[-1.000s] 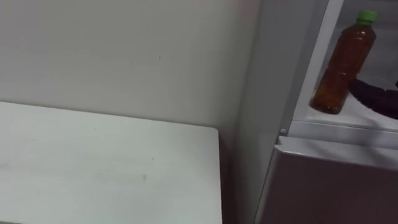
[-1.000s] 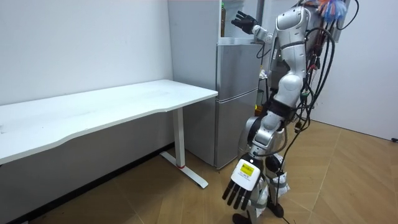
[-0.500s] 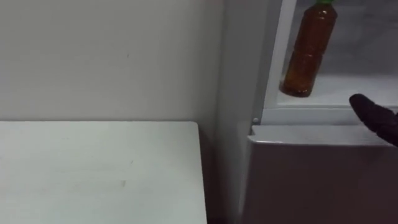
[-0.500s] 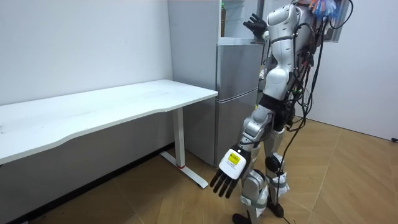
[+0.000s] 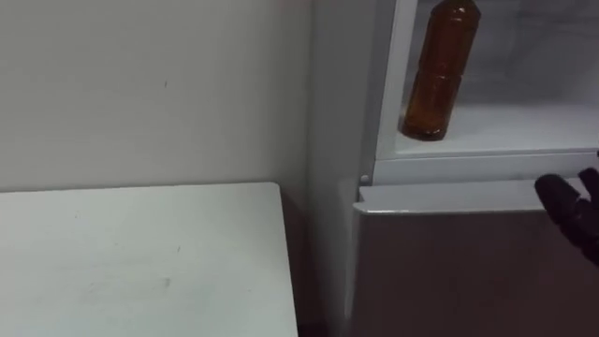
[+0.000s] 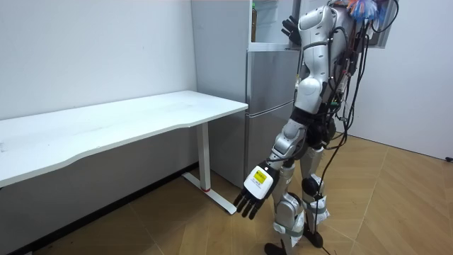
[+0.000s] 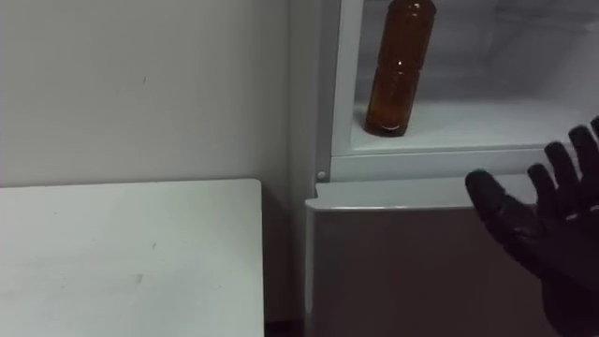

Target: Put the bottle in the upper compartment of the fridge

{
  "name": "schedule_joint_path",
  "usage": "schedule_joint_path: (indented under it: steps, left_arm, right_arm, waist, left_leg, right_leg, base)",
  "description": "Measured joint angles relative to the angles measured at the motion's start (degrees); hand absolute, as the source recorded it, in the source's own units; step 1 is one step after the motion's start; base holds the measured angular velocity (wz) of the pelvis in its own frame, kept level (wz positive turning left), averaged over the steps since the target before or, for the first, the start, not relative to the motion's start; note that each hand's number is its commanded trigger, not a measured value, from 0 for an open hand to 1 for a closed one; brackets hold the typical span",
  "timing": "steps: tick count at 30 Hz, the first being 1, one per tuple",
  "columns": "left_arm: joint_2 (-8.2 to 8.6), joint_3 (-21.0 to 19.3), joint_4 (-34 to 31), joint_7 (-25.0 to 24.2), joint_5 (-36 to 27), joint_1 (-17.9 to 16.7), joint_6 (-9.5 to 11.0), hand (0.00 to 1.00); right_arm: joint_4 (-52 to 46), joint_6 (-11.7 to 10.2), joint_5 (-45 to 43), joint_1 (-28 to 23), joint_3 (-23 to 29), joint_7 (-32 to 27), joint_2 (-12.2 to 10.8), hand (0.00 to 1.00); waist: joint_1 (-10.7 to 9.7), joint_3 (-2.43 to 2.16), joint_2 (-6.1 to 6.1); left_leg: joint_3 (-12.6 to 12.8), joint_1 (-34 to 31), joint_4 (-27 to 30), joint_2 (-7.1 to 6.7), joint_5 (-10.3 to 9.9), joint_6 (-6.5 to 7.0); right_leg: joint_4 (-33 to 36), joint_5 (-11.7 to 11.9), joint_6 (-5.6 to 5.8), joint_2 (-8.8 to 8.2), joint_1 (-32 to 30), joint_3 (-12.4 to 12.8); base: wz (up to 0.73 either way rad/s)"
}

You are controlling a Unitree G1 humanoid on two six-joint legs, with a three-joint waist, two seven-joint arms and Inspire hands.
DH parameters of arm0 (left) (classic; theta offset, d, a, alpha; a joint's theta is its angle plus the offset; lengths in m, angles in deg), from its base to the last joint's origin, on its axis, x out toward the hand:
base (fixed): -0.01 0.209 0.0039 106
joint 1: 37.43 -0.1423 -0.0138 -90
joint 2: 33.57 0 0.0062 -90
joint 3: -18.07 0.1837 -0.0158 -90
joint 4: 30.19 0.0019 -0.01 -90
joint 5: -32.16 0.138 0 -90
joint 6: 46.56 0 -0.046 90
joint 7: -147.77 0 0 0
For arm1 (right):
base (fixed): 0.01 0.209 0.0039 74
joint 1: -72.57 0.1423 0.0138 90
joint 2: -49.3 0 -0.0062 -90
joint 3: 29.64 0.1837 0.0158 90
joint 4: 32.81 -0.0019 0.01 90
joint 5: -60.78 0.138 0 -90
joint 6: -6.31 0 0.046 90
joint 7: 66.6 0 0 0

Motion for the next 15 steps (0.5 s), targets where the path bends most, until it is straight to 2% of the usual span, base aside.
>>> schedule_joint_path:
  steps: [2, 4, 5, 9, 10, 15]
  left_arm:
    - [0.01, 0.4, 0.2, 0.6, 0.0, 0.0, 0.4, 0.0]
    - [0.02, 0.5, 0.8, 0.8, 0.0, 0.0, 0.8, 0.0]
    - [0.01, 0.9, 1.3, 0.8, -0.1, -0.2, 0.8, 0.0]
    - [0.17, 2.5, 1.6, 0.7, -0.1, -0.5, 0.7, 0.0]
    - [0.19, 2.6, 1.5, 0.6, -0.4, -0.5, 0.8, 0.0]
    - [0.25, 4.4, 1.1, 0.6, -2.2, -0.2, 0.8, 0.0]
  right_arm:
    - [2.6, 0.0, -0.2, -3.4, 0.0, 0.0, -0.7, 0.0]
    - [4.8, 0.2, -0.1, -4.9, 0.0, -0.5, -0.9, 0.0]
    - [6.4, 0.2, -0.2, -5.1, 0.0, -0.7, -1.3, 0.0]
    - [13.6, 0.2, -5.6, -5.3, 0.0, -2.3, -2.0, 0.0]
    - [15.7, 0.2, -6.6, -5.8, 0.0, -3.3, -2.9, 0.0]
    - [24.4, 0.2, -6.6, -8.4, -0.5, -6.0, -4.3, 0.0]
  waist:
    - [-0.2, -0.25, 0.5]
    - [-0.3, -0.3, 0.96]
    - [-1.0, -0.32, 1.17]
    - [-1.7, -0.42, 1.04]
    - [-1.8, -0.48, 0.89]
    - [-1.7, -0.48, 0.85]
  left_leg:
    - [0.1, 0.0, 0.0, -0.12, 0.0, 0.03]
    - [0.3, -0.1, 0.0, -0.12, 0.0, 0.04]
    - [0.4, -0.1, 0.0, -0.12, 0.0, 0.04]
    - [0.4, 0.2, -0.1, -0.05, 0.0, 0.03]
    - [0.4, 0.2, 0.0, -0.01, 0.0, 0.03]
    - [0.5, 0.1, -0.1, -0.04, -0.1, 0.04]
  right_leg:
    - [0.0, -0.3, 0.09, -0.06, -0.3, 0.3]
    - [0.3, -0.4, 0.06, -0.06, -0.7, 0.6]
    - [0.3, -0.4, 0.06, -0.06, -0.8, 0.6]
    - [0.2, -0.4, 0.03, 0.0, -0.7, 0.8]
    - [0.2, -0.4, 0.02, 0.0, -0.6, 0.7]
    - [0.1, -0.4, 0.05, -0.05, -0.6, 0.6]
  base:
    - [-0.02]
    - [-0.07]
    - [0.0]
    - [0.0]
    - [0.0]
    - [0.0]
